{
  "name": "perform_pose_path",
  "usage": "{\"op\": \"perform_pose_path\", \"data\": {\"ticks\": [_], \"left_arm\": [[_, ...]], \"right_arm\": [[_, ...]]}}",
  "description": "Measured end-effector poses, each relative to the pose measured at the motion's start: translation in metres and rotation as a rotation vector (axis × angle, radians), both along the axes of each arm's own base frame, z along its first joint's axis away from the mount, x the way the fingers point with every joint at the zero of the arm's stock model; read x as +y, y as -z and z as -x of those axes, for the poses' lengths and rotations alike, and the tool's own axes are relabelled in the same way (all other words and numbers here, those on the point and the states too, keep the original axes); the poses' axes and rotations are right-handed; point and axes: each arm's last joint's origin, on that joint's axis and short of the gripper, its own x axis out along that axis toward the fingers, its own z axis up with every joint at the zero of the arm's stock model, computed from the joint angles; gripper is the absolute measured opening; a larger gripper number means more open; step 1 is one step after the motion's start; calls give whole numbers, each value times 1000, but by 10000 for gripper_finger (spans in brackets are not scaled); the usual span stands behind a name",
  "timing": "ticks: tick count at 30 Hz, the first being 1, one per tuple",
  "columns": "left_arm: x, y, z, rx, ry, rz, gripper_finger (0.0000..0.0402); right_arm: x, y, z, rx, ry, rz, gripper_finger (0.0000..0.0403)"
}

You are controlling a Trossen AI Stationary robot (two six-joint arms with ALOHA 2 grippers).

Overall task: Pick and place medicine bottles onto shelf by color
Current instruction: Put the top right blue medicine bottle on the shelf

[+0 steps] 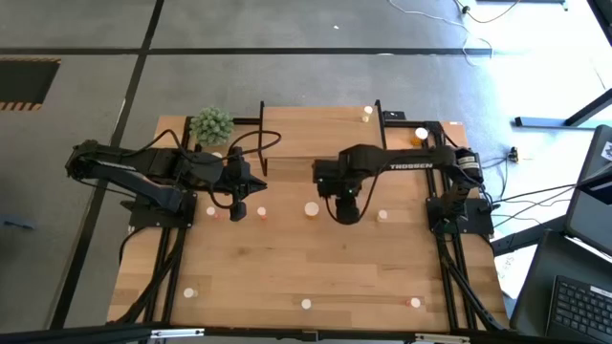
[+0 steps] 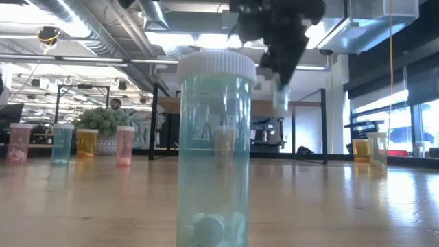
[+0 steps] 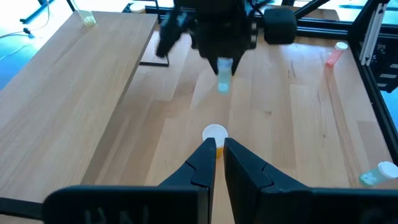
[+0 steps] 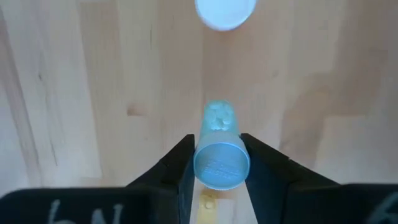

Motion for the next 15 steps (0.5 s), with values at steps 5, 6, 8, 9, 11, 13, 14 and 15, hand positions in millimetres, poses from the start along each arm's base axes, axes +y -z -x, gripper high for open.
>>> {"op": "perform_pose_path", "data": {"ticks": [5, 6, 8, 9, 11, 13, 14, 15], "left_arm": [[0, 0, 0, 0, 0, 0, 28], [0, 0, 0, 0, 0, 0, 27], [0, 0, 0, 0, 0, 0, 27], [0, 0, 0, 0, 0, 0, 27], [0, 0, 0, 0, 0, 0, 28], [0, 0, 0, 0, 0, 0, 27], [0, 0, 0, 0, 0, 0, 27], [0, 0, 0, 0, 0, 0, 28]], "right_arm": [[-7, -31, -3, -70, 30, 49, 121], [-9, -38, -3, -89, 37, 62, 121], [-15, -49, -3, -120, 56, 90, 120], [-18, -54, -4, -138, 66, 102, 119], [-26, -65, -4, -175, 91, 132, 118], [-35, -74, -3, -208, 120, 160, 119], [-40, -79, -2, -223, 136, 171, 121], [-45, -83, -2, -237, 151, 178, 122]]}}
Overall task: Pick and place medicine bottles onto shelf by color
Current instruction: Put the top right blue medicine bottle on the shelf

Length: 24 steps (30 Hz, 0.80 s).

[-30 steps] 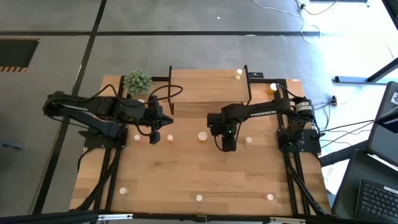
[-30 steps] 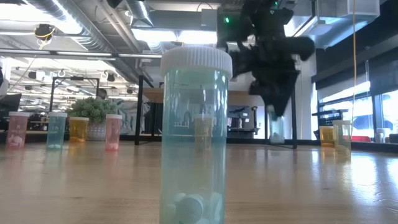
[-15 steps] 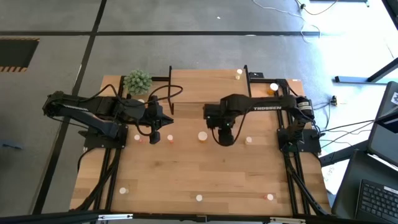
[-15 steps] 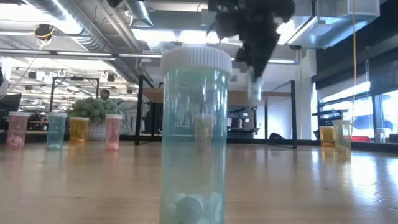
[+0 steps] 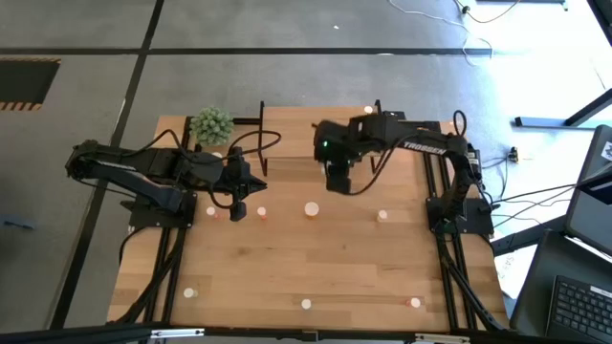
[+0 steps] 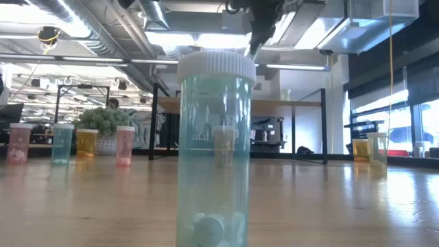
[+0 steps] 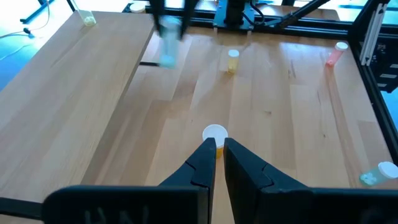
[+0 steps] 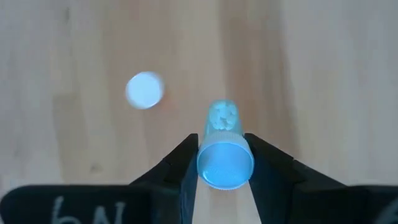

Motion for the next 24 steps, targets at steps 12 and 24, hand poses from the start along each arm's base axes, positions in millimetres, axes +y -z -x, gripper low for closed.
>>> {"op": "perform_pose_path", "data": {"ticks": [12, 24], "left_arm": [[0, 0, 0, 0, -2, 0, 28], [13, 0, -1, 0, -66, 0, 27]], "right_arm": [[-72, -27, 13, -142, 116, 92, 122], [-132, -25, 39, -146, 291, 107, 122]]}}
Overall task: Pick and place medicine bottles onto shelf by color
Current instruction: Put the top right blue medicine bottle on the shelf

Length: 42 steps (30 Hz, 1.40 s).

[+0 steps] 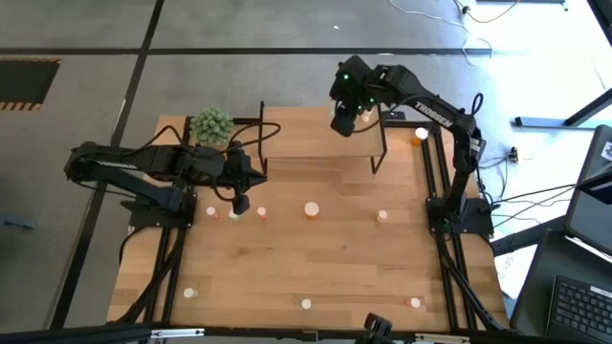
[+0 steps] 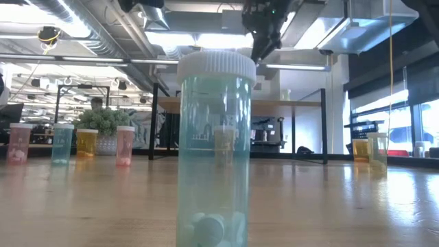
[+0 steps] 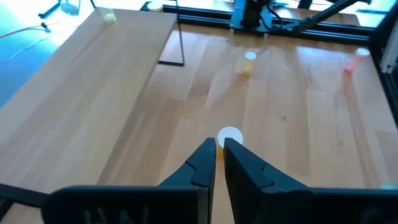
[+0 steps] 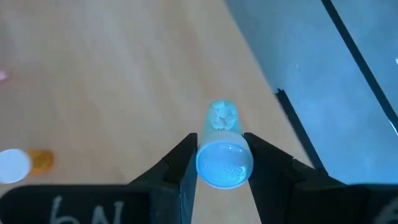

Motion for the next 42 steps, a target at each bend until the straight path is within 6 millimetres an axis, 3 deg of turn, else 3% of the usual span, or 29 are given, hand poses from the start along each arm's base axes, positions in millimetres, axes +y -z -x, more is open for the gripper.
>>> {"op": "perform_pose_path", "data": {"ticks": [15, 21, 42], "left_arm": [[14, -3, -2, -39, -129, -33, 27], [15, -3, -2, -39, -130, -28, 27], [15, -3, -2, -38, -127, -28, 27]], "right_arm": [[-32, 41, -5, 147, 39, -80, 122], [-32, 44, 0, 229, 95, -67, 122], [-38, 56, -4, 262, 99, -86, 122]]}}
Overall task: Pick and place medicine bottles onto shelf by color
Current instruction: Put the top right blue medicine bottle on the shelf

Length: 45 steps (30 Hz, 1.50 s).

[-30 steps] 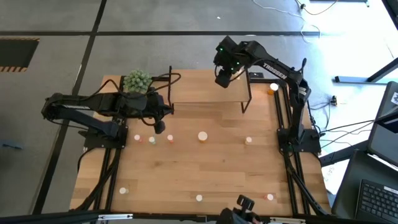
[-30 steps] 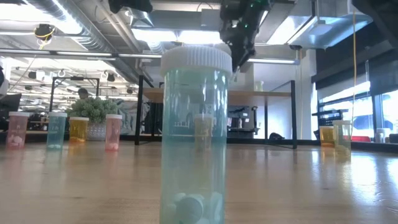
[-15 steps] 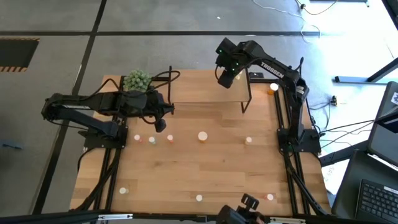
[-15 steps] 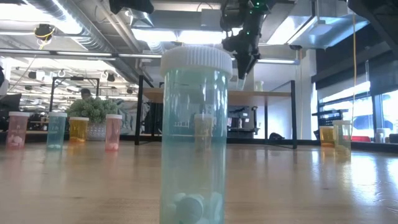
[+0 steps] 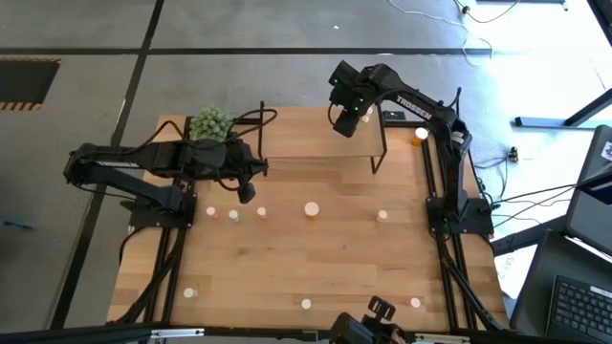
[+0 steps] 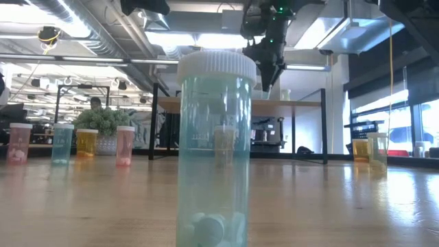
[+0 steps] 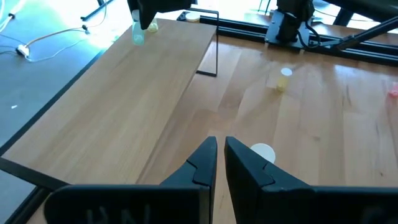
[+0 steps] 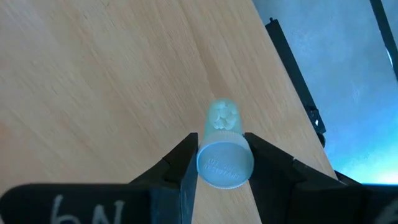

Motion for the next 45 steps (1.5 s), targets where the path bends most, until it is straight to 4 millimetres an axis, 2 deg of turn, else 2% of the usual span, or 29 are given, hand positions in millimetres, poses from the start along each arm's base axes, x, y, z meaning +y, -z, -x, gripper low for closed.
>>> {"op": "perform_pose_path", "data": {"ticks": [17, 45], "left_arm": [[0, 0, 0, 1, 1, 0, 28], [0, 0, 0, 1, 3, -1, 28]], "right_arm": [[-6, 1, 5, 7, 50, -8, 122], [-9, 5, -1, -36, 7, -30, 122]]}}
